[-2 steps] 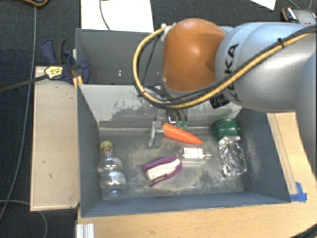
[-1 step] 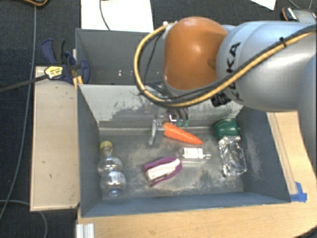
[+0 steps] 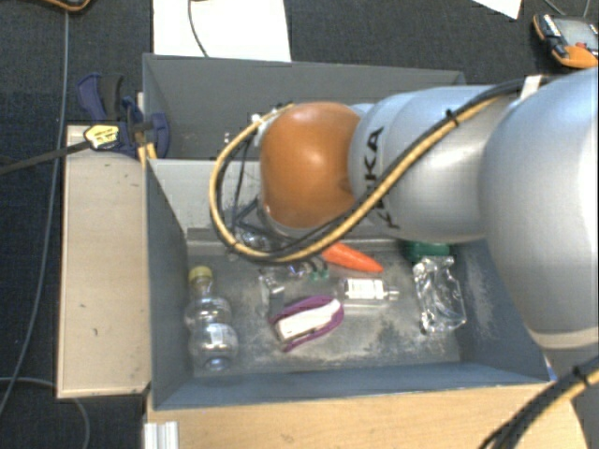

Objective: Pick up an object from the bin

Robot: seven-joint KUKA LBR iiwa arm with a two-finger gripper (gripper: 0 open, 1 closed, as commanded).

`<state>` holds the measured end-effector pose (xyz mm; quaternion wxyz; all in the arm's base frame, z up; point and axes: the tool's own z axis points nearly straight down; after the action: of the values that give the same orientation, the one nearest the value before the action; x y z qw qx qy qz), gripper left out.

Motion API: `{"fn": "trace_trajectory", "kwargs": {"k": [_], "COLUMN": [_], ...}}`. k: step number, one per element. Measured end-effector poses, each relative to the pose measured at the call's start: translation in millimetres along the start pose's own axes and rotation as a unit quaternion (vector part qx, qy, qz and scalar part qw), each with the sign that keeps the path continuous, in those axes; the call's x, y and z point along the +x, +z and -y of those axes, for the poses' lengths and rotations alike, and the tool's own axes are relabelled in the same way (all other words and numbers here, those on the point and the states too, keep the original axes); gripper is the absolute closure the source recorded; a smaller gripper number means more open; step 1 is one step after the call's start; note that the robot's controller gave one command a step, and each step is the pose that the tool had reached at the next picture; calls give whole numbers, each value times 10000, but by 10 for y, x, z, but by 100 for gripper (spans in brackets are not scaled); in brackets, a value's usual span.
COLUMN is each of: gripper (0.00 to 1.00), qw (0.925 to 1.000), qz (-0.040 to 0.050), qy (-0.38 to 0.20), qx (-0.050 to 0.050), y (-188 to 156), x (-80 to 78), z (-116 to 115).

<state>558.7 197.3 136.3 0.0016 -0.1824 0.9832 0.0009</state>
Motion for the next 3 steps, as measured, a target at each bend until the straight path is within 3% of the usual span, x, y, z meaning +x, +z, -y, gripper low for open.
{"fn": "trace_trajectory", "kwargs": {"k": [1, 2, 3], "gripper": [0, 0, 0], "qw": [10000, 9764, 9605], "qz": [27, -36, -3], "qy": [59, -2160, -2782], "qx": [3, -3, 26], "y": [-134, 10, 665], "x": [-53, 16, 69], "z": [-599, -624, -555]}}
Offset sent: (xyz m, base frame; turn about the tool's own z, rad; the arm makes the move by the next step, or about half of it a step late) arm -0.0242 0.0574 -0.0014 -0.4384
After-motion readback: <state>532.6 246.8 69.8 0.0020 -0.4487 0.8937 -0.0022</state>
